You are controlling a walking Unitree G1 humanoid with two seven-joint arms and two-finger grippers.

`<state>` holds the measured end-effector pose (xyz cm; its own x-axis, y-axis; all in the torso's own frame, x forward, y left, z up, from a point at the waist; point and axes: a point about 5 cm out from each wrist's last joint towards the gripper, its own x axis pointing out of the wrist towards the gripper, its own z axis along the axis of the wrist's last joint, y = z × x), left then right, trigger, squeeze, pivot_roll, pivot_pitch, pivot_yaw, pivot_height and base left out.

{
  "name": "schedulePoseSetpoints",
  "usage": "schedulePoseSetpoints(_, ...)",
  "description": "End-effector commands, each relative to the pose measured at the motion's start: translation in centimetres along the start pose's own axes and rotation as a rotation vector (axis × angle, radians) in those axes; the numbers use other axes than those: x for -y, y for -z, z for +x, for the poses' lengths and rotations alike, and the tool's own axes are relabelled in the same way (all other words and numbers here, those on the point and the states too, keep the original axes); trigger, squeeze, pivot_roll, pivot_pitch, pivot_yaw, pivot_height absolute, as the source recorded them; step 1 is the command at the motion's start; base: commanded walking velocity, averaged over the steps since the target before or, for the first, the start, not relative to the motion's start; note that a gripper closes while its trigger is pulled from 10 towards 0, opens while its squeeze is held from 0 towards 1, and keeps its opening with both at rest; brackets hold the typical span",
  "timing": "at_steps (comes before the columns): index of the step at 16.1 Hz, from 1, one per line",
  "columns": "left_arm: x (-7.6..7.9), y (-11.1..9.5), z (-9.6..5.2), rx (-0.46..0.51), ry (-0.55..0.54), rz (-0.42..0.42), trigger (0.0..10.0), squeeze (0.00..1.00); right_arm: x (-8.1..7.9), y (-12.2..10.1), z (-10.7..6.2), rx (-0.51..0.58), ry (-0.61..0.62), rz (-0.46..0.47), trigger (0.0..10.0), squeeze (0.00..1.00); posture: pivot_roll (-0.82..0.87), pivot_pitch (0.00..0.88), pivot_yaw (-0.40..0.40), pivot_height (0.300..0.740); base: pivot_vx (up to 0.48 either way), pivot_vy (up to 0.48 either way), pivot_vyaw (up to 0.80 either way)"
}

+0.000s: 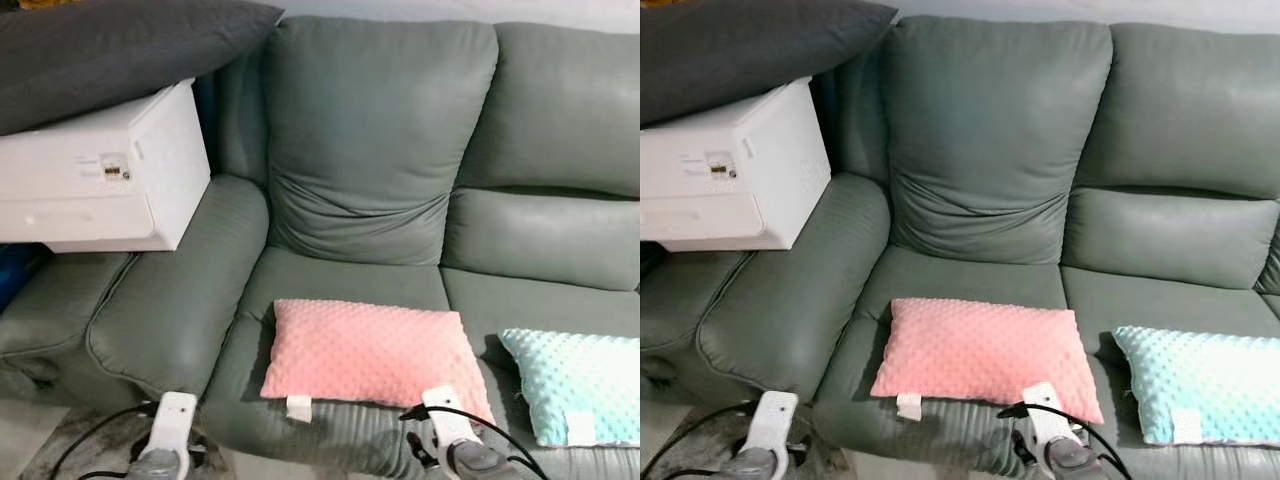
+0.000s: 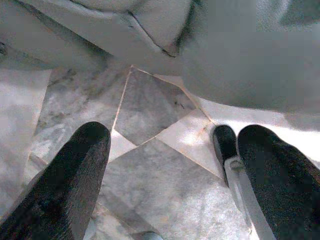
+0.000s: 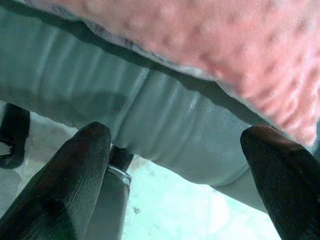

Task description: Move the pillow to the sofa

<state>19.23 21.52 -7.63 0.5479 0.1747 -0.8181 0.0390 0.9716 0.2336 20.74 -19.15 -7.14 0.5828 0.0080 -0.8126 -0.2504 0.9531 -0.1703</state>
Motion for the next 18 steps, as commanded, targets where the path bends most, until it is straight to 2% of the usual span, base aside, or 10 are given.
schedulePoseSetpoints(1, 0.4, 0.1, 0.0, -0.008, -0.003, 0.016, 10.0, 0.0, -0.1, 0.5, -0.1, -0.01, -0.009, 0.01, 10.0, 0.0, -0.09, 0.0, 0.012, 0.74, -0.281, 0.0, 0.0)
schedulePoseSetpoints(3, 2.3, -0.5, 0.0, -0.002, 0.018, 0.021, 10.0, 0.0, -0.3, 0.3, 0.0, -0.011, -0.016, -0.006, 10.0, 0.0, -0.09, 0.0, 0.011, 0.74, -0.302, 0.0, 0.0)
schedulePoseSetpoints(8, 3.8, -0.7, -0.1, -0.004, 0.034, 0.028, 10.0, 0.0, -0.5, -0.3, 0.1, -0.008, -0.016, -0.01, 10.0, 0.0, -0.09, 0.0, 0.014, 0.74, -0.308, 0.0, 0.0)
schedulePoseSetpoints(11, 2.9, -0.4, -0.1, -0.009, 0.024, 0.038, 10.0, 0.0, -0.6, -0.1, 0.1, -0.01, -0.017, -0.007, 10.0, 0.0, -0.09, 0.0, 0.015, 0.74, -0.309, 0.0, 0.0)
schedulePoseSetpoints(18, 2.8, -0.2, -0.1, -0.012, 0.025, 0.052, 10.0, 0.0, -0.5, 0.1, 0.0, -0.012, -0.018, -0.016, 10.0, 0.0, -0.08, 0.0, 0.015, 0.74, -0.31, 0.0, 0.0)
